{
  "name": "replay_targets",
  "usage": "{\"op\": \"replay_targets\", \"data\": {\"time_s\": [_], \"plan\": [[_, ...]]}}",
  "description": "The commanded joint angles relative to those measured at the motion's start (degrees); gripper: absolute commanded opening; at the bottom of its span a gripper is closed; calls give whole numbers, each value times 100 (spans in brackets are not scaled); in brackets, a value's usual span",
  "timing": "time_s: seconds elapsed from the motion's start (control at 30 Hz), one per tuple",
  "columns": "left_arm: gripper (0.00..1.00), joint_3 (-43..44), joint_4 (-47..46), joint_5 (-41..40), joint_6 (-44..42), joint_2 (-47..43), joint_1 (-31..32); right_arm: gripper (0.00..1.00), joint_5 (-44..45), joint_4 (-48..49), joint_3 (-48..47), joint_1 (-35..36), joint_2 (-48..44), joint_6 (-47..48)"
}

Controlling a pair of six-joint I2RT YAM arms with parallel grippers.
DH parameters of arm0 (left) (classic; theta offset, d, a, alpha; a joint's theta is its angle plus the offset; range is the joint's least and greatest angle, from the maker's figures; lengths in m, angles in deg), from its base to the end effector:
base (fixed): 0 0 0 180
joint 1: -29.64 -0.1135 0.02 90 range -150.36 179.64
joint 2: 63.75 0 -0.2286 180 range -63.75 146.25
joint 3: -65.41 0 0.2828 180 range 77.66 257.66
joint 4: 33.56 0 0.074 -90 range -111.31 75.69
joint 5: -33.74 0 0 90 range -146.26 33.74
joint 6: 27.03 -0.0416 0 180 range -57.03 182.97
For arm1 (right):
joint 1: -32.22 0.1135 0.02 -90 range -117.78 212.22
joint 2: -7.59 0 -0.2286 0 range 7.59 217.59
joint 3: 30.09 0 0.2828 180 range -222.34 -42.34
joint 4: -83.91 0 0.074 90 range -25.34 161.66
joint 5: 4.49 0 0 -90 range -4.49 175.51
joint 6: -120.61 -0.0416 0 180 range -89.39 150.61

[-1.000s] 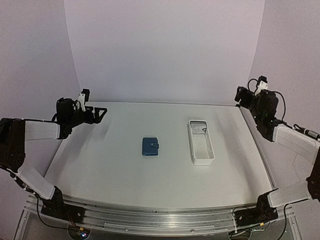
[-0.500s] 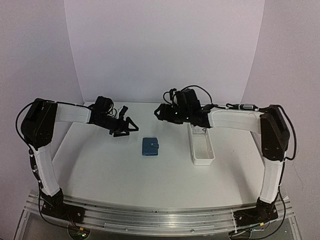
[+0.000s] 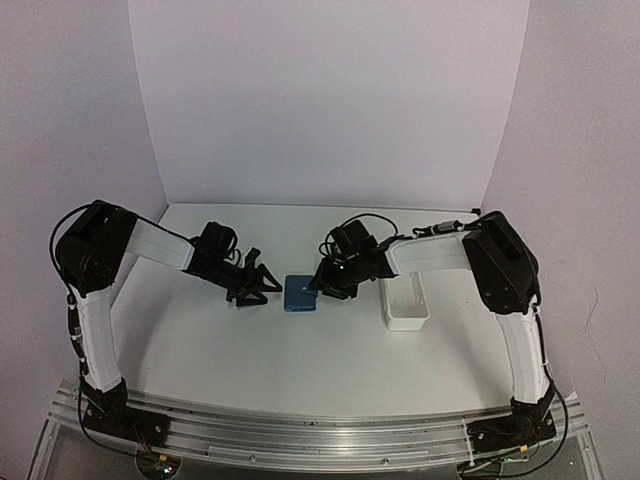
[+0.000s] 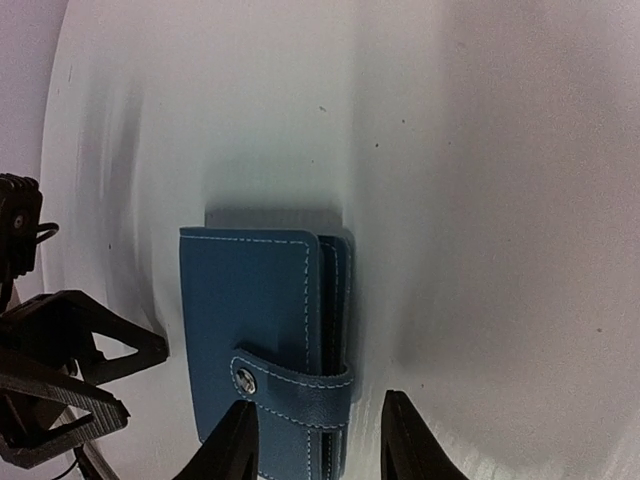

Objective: Put the credit cards into the card holder
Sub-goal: Open the card holder at the center of the board.

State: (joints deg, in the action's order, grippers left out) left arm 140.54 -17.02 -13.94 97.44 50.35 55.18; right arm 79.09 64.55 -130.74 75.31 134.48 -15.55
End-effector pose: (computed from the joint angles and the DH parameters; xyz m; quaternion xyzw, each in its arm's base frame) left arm 0.3421 -0.1945 0.0580 0.0374 0.8963 -0.4368 0.0670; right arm 0.3558 0.3392 0.0889 0.0036 0.9247 0.3019 0.2321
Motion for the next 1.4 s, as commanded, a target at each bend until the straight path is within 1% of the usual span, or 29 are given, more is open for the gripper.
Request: {"op": "replay_targets", "data": {"time_s": [0.0, 0.17, 0.23, 0.27, 0.3, 0.37, 0.43, 0.47, 0.53, 0.6, 0.67, 0.7, 0.73, 0.83, 0.87, 0.9, 0.93, 0.97, 1.03, 1.07, 1.13, 1.27, 1.37], "plan": [[65, -186, -740, -51, 675, 346, 34, 37, -495, 136, -287, 6, 319, -178], [65, -205, -1309, 64, 1007, 736, 85, 32, -593, 471, 10, -2, 328, -285], [65, -101, -1362, 206, 1123, 985, 83, 31, -667, 639, 126, -10, 344, -339], [64, -25, -1333, 293, 1171, 1122, 83, 31, -699, 654, 149, -11, 356, -360], [62, -23, -1468, 370, 1265, 1263, 84, 31, -787, 866, 205, -11, 386, -381], [58, -89, -1739, 437, 1370, 1295, 84, 30, -878, 977, 227, -12, 429, -375], [49, -82, -1850, 520, 1402, 1322, 83, 30, -909, 1041, 263, -25, 442, -360], [46, -72, -1870, 555, 1410, 1326, 83, 30, -919, 1062, 275, -21, 442, -355], [36, -67, -2033, 698, 1486, 1338, 85, 30, -964, 1114, 309, -37, 448, -336], [22, -77, -2274, 833, 1605, 1349, 83, 30, -1026, 1129, 301, -38, 483, -301], [15, -75, -2432, 910, 1672, 1359, 96, 30, -1033, 1140, 300, -46, 492, -279], [7, -55, -2597, 1000, 1703, 1356, 123, 30, -1035, 1150, 289, -46, 499, -252], [1, -47, -2679, 1060, 1707, 1360, 147, 30, -1056, 1159, 278, -46, 510, -226], [0, -20, -2741, 1106, 1761, 1311, 162, 31, -1116, 1160, 220, -62, 518, -172], [0, 36, -2556, 1108, 1704, 1282, 154, 31, -1078, 1145, 213, -68, 463, -168], [0, 159, -2039, 1006, 1335, 1126, 126, 34, -896, 1091, 229, -72, 301, -94], [0, 242, -1657, 881, 1059, 972, 108, 37, -660, 994, 240, -73, 139, -4], [0, 317, -1179, 748, 744, 786, 93, 41, -286, 771, 208, -73, -53, 157], [0, 428, -515, 326, 126, 290, 90, 48, 463, 272, 13, -23, -431, 453], [0, 430, -334, 187, -54, 141, 102, 48, 552, 127, -21, 12, -526, 540], [0, 359, -89, -464, -524, -441, 183, 53, 1314, -172, -250, 221, -747, 818], [0, 515, 347, -1242, -872, -755, 345, 55, 1434, -195, -353, 504, -779, 781], [0, 547, 370, -1415, -881, -769, 449, 53, 1444, -194, -471, 593, -671, 827]]}}
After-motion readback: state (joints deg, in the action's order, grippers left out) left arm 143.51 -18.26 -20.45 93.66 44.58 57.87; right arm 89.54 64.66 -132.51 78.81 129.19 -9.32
